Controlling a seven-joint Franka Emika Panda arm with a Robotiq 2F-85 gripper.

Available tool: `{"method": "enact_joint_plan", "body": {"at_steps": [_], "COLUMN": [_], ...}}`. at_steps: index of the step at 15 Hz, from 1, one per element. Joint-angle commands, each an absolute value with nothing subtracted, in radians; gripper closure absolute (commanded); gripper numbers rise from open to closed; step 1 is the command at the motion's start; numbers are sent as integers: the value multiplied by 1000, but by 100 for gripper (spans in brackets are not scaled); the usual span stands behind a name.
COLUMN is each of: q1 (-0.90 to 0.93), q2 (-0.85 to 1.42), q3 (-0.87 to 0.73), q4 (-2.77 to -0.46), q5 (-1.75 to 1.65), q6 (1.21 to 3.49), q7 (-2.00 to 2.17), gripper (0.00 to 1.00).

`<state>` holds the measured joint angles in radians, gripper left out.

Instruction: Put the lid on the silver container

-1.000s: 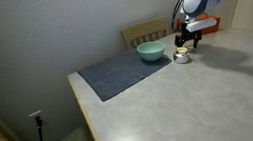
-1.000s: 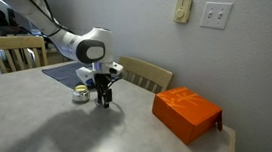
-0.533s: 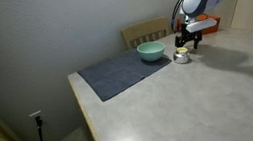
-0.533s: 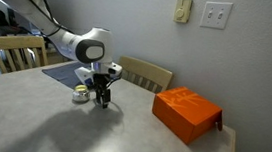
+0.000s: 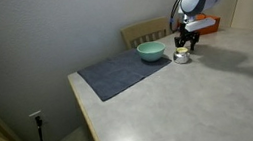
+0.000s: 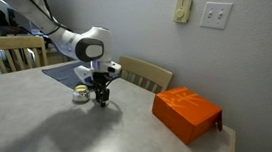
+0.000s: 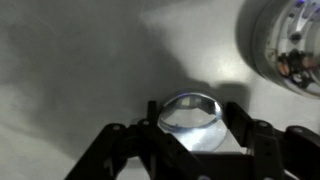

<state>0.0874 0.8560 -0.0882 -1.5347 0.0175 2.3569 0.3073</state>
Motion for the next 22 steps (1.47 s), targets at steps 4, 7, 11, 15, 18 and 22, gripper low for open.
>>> {"method": "enact_joint_plan", "body": {"at_steps": [4,7,11,15,18,22], "q1": [80,97,130,128,107,117], "q2": [857,817,706,556,450,376], "q3": [-82,-97,-129,-110,-60,-22], "q4": [-1531,-1575,-1689,-1824,-1905,-1952], "q5": [10,-9,-70,-84,-59,-73], "q6": [2326,2360,2430,2425,2356,2254], "q7": [281,297,319,288,213,170], "gripper": [56,56,56,56,56,56]}}
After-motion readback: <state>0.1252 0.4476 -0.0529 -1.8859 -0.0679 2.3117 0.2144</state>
